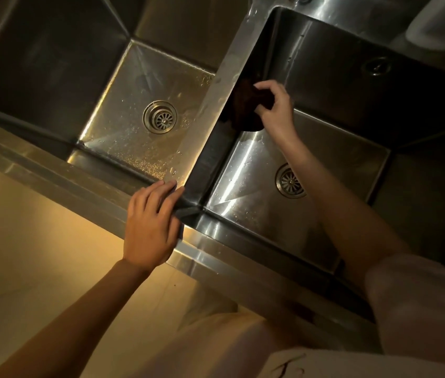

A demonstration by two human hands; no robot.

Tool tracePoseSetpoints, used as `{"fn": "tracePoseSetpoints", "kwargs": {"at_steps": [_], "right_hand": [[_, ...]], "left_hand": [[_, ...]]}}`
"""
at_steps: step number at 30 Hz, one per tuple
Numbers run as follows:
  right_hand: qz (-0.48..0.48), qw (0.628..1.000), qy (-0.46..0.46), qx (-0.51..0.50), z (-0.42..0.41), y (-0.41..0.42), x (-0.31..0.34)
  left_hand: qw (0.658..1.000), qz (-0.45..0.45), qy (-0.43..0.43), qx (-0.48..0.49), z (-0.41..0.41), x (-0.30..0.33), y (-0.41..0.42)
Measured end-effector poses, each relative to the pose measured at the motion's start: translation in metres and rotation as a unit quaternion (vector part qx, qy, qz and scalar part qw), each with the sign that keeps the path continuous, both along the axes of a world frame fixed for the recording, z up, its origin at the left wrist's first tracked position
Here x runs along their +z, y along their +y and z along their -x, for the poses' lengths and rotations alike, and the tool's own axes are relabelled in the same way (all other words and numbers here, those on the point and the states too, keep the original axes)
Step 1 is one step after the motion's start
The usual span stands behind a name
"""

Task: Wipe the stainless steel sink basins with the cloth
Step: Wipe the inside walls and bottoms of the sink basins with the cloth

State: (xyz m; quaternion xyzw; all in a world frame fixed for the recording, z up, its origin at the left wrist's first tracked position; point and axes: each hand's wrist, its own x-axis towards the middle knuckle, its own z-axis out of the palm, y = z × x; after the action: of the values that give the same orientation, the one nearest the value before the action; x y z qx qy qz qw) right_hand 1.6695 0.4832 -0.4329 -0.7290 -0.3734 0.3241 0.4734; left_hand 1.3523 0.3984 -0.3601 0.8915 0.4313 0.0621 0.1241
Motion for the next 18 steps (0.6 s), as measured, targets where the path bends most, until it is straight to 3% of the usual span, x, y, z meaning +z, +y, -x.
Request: {"fn": "tracePoseSetpoints", "kwargs": {"at_steps": [4, 8, 12, 18], "right_hand": [[0.136, 0.990, -0.011, 0.029, -0.006, 0.011, -0.054], [0.214, 0.977, -0.001, -0.011, -0.009, 0.019, -0.087], [0.186, 0.982, -0.019, -0.021, -0.007, 0.021, -0.078], [0.025, 0.999, -0.011, 0.016, -0.019, 0.010, -0.004]], "left_hand": [[1.000, -0.002, -0.006, -0.002, -0.001, 0.000, 0.000], [1.000, -0.006, -0.007, 0.002, 0.000, -0.002, 0.000], [1.000, -0.016, 0.005, 0.013, -0.004, 0.002, -0.001], [0.997, -0.079, -0.001, -0.002, -0.020, 0.023, 0.024]]}}
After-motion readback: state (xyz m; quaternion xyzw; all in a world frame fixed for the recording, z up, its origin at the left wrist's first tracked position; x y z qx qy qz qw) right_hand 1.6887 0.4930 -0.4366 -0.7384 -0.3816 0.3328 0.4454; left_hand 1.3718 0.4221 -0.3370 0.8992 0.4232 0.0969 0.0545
